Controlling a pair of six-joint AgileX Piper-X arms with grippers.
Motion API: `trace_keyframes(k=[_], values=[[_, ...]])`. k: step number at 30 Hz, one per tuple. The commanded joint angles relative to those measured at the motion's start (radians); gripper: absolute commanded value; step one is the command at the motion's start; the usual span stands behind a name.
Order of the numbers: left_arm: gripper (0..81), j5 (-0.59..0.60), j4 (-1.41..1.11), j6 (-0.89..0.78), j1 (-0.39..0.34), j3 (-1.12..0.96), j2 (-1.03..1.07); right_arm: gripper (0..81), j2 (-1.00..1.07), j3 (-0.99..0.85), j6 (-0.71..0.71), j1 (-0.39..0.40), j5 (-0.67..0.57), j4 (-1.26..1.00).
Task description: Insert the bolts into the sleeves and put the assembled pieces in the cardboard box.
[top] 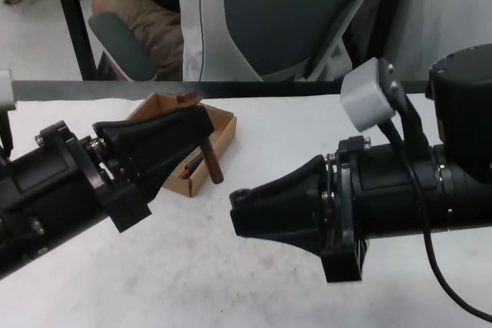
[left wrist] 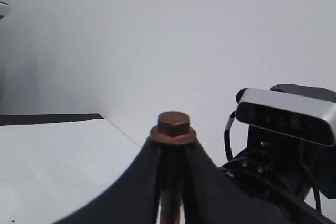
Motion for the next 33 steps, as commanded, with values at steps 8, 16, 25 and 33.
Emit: trace_keyframes(k=[8,16,25,33], values=[[0.8,0.0,-0.027,-0.034,-0.007,-0.004,-0.001,0.2,-0.004,-0.003,-0.11,0.004,0.003,0.005],[0.8,0.006,-0.027,-0.01,-0.011,-0.004,0.009,0.2,0.008,-0.003,-0.188,0.004,0.036,0.005],[0.8,0.007,-0.027,-0.008,-0.011,-0.004,0.009,0.2,0.027,-0.005,-0.191,0.004,0.036,-0.047],[0.8,0.007,-0.027,-0.008,-0.011,-0.004,0.009,0.2,0.027,-0.027,-0.189,0.004,0.033,-0.049]])
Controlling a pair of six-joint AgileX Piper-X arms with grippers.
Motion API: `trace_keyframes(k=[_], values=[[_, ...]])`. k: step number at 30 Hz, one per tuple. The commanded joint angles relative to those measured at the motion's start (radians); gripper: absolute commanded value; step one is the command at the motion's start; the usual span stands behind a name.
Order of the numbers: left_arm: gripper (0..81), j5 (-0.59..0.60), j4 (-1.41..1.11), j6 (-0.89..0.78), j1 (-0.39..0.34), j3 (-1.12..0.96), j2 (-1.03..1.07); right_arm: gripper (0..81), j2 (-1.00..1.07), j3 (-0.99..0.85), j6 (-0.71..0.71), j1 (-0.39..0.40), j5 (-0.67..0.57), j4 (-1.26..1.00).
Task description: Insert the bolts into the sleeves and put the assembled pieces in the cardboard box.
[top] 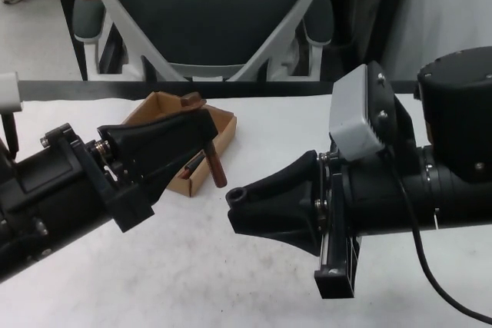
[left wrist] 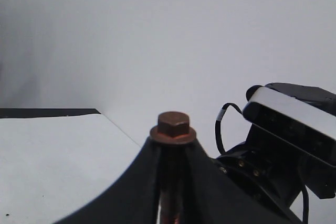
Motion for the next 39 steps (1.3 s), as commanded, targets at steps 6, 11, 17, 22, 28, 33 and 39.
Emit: trace_keyframes(k=[6,11,17,22,28,33,39], values=[[0.8,0.007,-0.025,0.006,-0.005,-0.004,-0.001,0.2,-0.002,-0.022,0.0,0.006,-0.008,-0.027],[0.8,0.007,-0.025,0.006,-0.005,-0.004,-0.001,0.2,-0.002,-0.022,0.017,0.017,-0.029,-0.027],[0.8,0.007,-0.025,0.009,-0.005,-0.004,-0.001,0.2,-0.002,-0.022,0.017,0.041,-0.03,-0.027],[0.8,0.007,-0.025,0.032,-0.005,-0.004,-0.001,0.2,-0.002,-0.029,0.017,0.04,-0.03,-0.027],[0.8,0.029,-0.025,0.03,-0.005,-0.004,-0.001,0.2,-0.002,-0.033,0.017,0.04,-0.007,-0.027],[0.8,0.029,-0.025,0.02,-0.005,-0.004,-0.001,0.2,-0.002,-0.033,0.017,0.04,-0.003,-0.027],[0.8,0.029,-0.025,0.02,-0.005,-0.004,-0.001,0.2,-0.002,-0.033,0.017,0.04,-0.003,-0.017]])
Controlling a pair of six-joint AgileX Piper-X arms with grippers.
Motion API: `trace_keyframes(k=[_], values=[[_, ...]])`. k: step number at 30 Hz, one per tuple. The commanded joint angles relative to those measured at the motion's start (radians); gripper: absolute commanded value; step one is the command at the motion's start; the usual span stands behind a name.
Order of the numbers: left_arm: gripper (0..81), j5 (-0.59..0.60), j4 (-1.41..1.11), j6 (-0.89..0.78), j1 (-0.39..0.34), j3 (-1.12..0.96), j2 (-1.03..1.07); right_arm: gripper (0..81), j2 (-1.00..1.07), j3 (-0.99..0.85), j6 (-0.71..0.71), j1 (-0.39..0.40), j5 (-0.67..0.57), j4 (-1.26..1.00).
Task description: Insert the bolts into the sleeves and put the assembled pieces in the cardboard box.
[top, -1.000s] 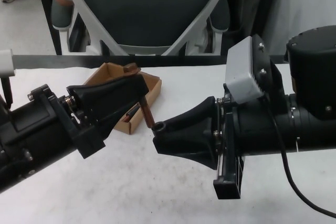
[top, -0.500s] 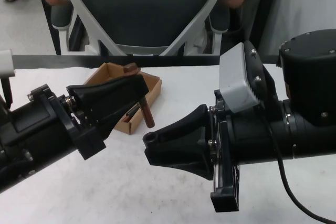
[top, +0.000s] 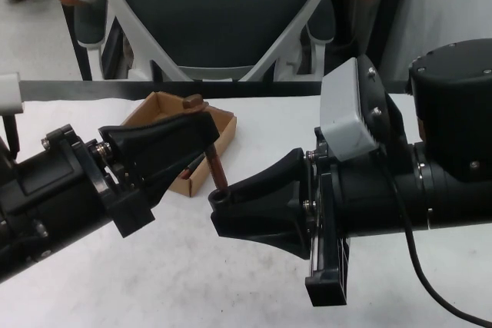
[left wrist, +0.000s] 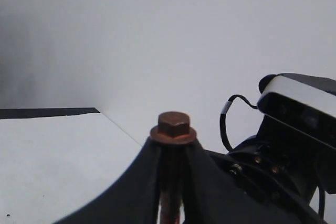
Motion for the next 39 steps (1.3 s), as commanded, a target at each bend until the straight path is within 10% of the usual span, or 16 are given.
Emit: trace_keyframes(k=[1,39], values=[[0.8,0.012,-0.025,-0.001,-0.005,-0.004,-0.001,0.2,0.001,-0.016,0.006,0.002,0.002,0.005],[0.8,0.042,0.03,0.054,-0.005,-0.004,-0.001,0.2,0.018,-0.024,-0.016,0.0,0.087,0.04]])
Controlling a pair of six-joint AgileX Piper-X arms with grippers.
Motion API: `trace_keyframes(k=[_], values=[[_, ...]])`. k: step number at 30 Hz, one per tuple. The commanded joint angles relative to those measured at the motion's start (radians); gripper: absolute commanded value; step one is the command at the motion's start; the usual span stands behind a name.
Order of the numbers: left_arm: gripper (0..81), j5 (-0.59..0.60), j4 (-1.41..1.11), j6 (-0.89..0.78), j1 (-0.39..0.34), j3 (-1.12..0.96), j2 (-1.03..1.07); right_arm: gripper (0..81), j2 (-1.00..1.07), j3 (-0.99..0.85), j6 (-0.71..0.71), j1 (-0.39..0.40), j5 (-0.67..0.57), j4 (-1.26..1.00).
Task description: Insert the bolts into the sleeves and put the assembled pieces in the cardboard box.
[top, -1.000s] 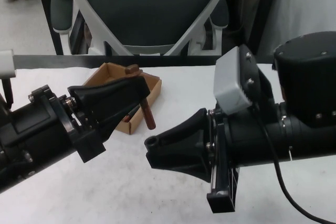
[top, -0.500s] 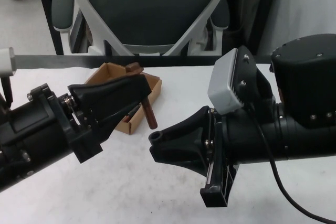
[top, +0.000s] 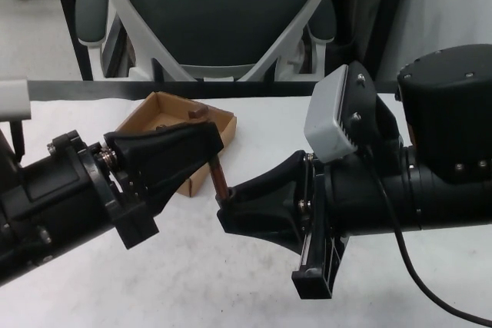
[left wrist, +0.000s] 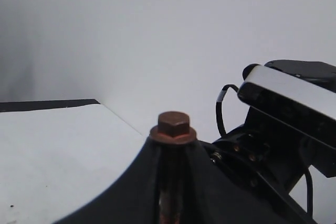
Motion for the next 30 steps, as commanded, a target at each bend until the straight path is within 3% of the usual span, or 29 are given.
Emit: trace_keyframes(k=[1,11,30], values=[[0.8,0.021,-0.002,0.016,-0.005,-0.004,-0.001,0.2,-0.003,-0.013,-0.004,0.0,-0.006,-0.009],[0.8,0.031,-0.002,-0.038,-0.005,-0.004,-0.001,0.2,-0.003,-0.013,-0.004,0.0,-0.006,-0.071],[0.8,0.031,-0.002,0.027,-0.005,-0.004,-0.001,0.2,-0.005,-0.013,0.088,0.0,-0.073,-0.178]])
